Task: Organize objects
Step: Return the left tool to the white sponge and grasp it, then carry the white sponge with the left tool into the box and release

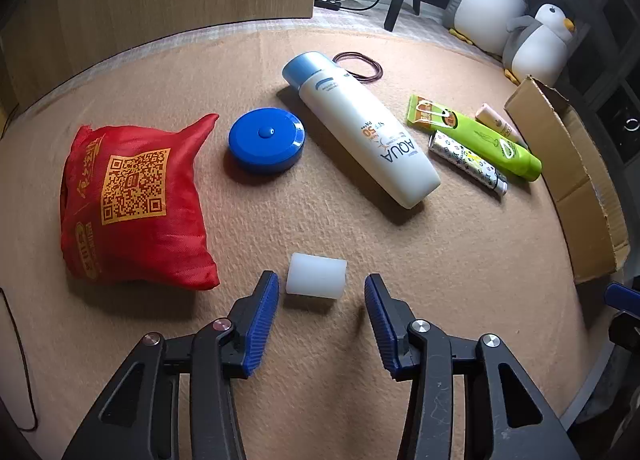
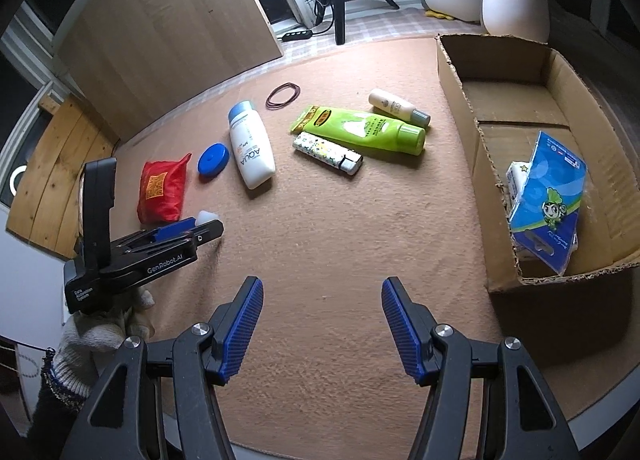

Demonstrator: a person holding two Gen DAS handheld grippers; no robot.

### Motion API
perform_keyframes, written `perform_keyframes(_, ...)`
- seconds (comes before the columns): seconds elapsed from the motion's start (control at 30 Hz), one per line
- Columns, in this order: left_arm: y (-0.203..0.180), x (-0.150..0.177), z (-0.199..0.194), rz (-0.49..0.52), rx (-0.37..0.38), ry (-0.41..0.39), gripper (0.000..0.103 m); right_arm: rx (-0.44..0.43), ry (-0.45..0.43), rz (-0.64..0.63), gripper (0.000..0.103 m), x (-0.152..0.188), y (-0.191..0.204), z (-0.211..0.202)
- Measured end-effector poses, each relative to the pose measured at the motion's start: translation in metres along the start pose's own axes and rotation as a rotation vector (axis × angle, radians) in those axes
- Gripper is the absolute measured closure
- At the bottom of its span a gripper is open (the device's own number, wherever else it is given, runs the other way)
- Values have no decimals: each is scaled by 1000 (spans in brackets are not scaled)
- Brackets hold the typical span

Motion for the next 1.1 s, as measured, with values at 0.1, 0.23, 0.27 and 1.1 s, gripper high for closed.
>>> perform_keyframes(0.1,0,0,0,6,-5,-2,60,-1,3,5,45,0,-1,1)
perform_keyframes(0.23,-1,-1,1,15,-11,-3,68,-6,8,7,45,0,-1,3)
perform_keyframes(0.27,-2,0,1,17,-14,-3,68,-7,9,5,45,0,0,3)
perform_keyframes(1.1,-42,-17,-39,24,77,-78,76,5,-12,31,45,3,-23,-11)
Point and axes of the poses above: each gripper's, at about its wrist camera, not at the fingertips, and z roughly the way its jaws point, y to its left, x to its underside, the point moved 8 cm from there along z, roughly the way its jaws point, and after that the axes turned 1 degree about -z, right-handed, at the moved point
